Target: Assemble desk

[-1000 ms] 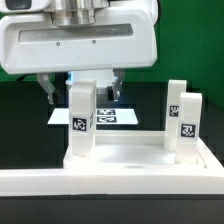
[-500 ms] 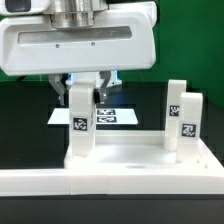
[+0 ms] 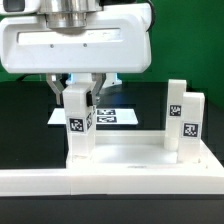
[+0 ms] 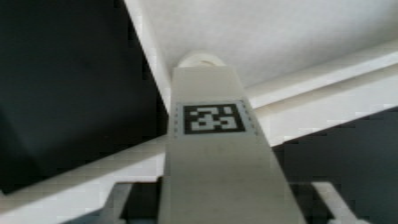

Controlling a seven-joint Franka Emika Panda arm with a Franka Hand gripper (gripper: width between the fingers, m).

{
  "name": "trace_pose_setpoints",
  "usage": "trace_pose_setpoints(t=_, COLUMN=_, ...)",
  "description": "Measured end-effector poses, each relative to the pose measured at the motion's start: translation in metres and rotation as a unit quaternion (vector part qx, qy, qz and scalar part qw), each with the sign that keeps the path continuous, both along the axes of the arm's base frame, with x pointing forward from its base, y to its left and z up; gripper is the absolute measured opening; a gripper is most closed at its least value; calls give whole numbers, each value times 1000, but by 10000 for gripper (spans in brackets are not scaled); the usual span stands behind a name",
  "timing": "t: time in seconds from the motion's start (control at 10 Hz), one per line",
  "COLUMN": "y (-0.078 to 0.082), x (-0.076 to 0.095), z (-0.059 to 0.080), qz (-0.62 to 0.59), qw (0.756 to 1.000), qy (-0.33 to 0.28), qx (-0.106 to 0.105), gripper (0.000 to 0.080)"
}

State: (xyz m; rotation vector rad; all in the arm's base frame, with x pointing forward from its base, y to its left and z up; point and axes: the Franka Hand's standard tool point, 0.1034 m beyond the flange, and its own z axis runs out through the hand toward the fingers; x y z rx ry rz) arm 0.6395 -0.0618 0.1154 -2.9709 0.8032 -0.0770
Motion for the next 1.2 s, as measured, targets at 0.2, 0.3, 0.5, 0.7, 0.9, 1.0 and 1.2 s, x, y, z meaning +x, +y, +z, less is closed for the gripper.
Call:
trace_pose_setpoints(t=0.2, y=-4, x=0, z=-1, qz=-109, qw=994, qy=-18, qx=-3, gripper=290)
trace_pose_setpoints(t=0.3, y=-7, x=2, z=0, qz=-171, qw=985, qy=-25, qx=8, gripper=290)
trace_pose_setpoints(t=0.5, y=-7, x=-1, z=0, qz=-268, qw=963, qy=-20, qx=18, gripper=291)
trace_pose_setpoints(t=0.7, y=-8, x=-3, z=0, qz=-348, qw=937, qy=-18, qx=24, gripper=291)
trace_pose_setpoints(t=0.9, y=-6, x=-5, z=0, qz=-411, qw=911, qy=-13, qx=26, gripper=291)
trace_pose_setpoints(t=1.0, y=-5, x=-6, z=0, qz=-453, qw=891, qy=-9, qx=28, gripper=292)
trace_pose_setpoints(t=1.2, y=-1, x=-7, z=1, qz=-505, qw=863, qy=0, qx=32, gripper=292)
